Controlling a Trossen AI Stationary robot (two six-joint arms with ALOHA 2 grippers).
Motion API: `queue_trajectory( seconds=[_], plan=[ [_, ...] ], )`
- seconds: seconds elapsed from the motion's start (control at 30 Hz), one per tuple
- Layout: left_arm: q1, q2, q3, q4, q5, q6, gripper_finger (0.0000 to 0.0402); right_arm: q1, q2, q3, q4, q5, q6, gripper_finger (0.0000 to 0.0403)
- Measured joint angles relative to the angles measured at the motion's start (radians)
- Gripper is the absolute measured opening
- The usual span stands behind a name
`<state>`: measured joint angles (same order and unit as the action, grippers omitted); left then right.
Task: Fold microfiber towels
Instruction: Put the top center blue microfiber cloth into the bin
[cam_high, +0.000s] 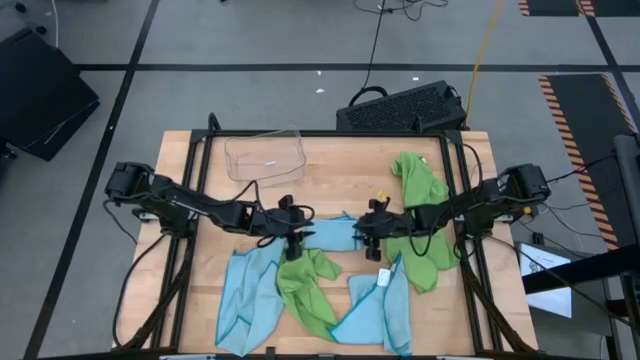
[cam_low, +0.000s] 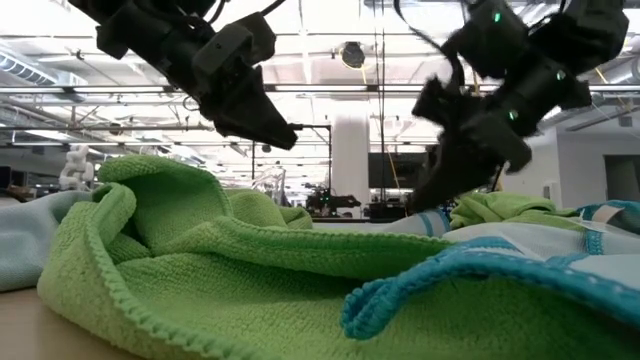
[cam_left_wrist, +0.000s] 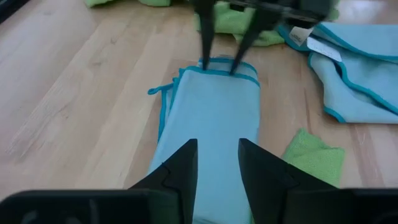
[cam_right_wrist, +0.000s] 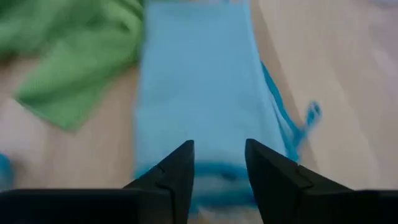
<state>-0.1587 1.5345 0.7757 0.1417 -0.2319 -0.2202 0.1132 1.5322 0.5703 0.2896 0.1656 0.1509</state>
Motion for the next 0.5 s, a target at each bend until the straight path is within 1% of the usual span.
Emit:
queue_trajectory(
  seconds=[0.1,0.23,0.4,0.5],
  plan=[
    [-0.001,0.043,0.001,0.108,0.042,0.046,0.0119,-0.022,0.000,-0.020,0.010,-0.014,0.005,0.0124],
    [-0.001,0.109,0.014,0.204,0.086,0.083,0.0129,-0.031,0.000,-0.026,0.047,-0.033,-0.006,0.0123],
    [-0.002,0.215,0.112,0.170,0.092,0.118,0.0151,-0.028,0.000,-0.026,0.110,-0.090,-0.040,0.0123],
    [-0.007,0.299,0.204,0.121,0.092,0.155,0.0167,-0.025,-0.011,-0.026,0.099,-0.092,-0.040,0.0123]
  ],
)
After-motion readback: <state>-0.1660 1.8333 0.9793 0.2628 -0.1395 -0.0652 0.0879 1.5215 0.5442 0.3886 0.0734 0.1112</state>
